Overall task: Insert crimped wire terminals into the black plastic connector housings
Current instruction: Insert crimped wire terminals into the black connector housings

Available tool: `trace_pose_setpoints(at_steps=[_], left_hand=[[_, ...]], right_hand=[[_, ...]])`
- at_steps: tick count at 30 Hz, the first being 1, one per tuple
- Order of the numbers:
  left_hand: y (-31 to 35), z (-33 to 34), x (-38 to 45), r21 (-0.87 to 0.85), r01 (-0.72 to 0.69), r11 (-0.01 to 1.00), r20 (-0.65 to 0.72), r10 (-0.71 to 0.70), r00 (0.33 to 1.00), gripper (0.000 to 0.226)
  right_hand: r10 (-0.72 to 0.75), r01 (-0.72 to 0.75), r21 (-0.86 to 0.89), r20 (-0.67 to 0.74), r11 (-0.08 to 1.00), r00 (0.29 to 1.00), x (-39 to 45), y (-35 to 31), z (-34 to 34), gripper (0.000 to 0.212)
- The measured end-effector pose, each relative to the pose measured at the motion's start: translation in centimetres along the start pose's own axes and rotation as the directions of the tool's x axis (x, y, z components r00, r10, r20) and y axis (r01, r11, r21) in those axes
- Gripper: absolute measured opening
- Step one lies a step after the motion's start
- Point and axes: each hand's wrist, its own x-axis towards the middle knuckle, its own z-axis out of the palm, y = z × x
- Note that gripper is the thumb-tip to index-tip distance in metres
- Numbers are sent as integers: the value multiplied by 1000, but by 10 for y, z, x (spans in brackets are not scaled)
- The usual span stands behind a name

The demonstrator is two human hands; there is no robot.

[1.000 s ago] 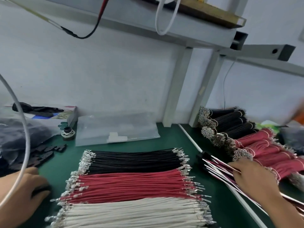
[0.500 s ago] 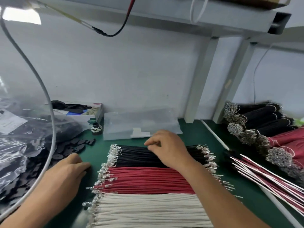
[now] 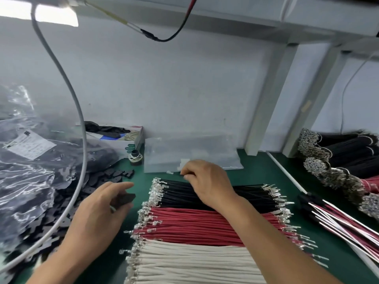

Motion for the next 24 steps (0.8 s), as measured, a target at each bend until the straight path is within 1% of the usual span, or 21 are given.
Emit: trace_pose_setpoints(at_steps=[2, 4, 7, 8, 10, 12, 13, 15, 17, 19, 21, 24], left_hand=[[2, 1, 1, -121, 37, 992, -2, -37, 999, 38], [3, 2, 2, -262, 80, 962, -18, -88, 996, 35], [4, 2, 1, -495, 152, 856, -2, -176, 984, 38], [5, 2, 1, -559, 173, 811, 17, -198, 980, 38], [7, 0, 1, -653, 205, 729, 61, -219, 974, 36], [12, -2, 1, -698, 214, 683, 91, -212, 973, 31], [14, -3, 0, -707, 216, 674, 103, -204, 973, 29], [19, -4, -2, -713, 235, 661, 131, -203, 970, 31], [23, -3, -6, -722, 249, 645, 153, -202, 967, 32], [26, -3, -7, -717, 231, 658, 168, -159, 973, 30], [30, -3, -8, -704, 200, 681, 186, -96, 978, 28], [35, -2, -10, -690, 192, 698, 206, -65, 976, 26]], right_hand=[[-28, 28, -2, -77, 1000, 997, 0, 1, -12, 15], [-43, 42, -14, -126, 999, 991, 1, 0, -22, 17], [-88, 79, -52, -193, 996, 977, 4, -4, -40, 22], [-104, 92, -58, -250, 994, 963, 4, -6, -48, 21], [-166, 136, -105, -394, 985, 904, 1, -12, -63, 17], [-255, 189, -182, -486, 965, 836, -12, -20, -69, 10], [-287, 214, -200, -496, 956, 819, -22, -25, -67, 8], [-316, 255, -188, -493, 948, 810, -48, -31, -50, 5], [-303, 274, -133, -496, 953, 814, -71, -32, -29, 2], [-267, 270, -64, -479, 961, 836, -82, -32, -15, 6], [-254, 270, -32, -457, 962, 852, -83, -31, -10, 11], [-219, 267, 48, -443, 963, 869, -82, -30, -10, 9]])
